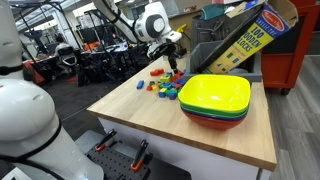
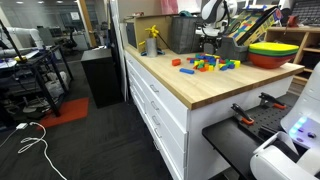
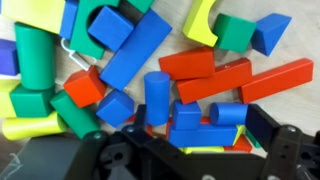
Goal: Pick the blue cylinder and blue square blocks at the rear end of the table and place them on the stack pile of blocks
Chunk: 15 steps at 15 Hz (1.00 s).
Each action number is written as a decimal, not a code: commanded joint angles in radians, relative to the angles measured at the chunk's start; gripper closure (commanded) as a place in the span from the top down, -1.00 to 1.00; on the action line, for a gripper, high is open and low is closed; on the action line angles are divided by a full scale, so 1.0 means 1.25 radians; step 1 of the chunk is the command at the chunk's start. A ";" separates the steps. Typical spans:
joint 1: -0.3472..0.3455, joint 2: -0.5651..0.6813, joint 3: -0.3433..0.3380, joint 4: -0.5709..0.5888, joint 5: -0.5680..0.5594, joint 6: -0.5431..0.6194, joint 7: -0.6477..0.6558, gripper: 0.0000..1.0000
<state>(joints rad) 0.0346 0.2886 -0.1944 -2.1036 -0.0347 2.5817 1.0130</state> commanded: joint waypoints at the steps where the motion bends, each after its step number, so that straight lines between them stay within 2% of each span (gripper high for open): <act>1: -0.002 -0.098 0.039 -0.095 0.012 -0.008 -0.060 1.00; 8: 0.006 -0.193 0.126 -0.179 0.019 -0.030 -0.245 1.00; 15: 0.022 -0.215 0.191 -0.171 0.055 -0.137 -0.514 1.00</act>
<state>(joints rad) 0.0564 0.0491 0.0294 -2.3080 0.0080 2.4649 0.4977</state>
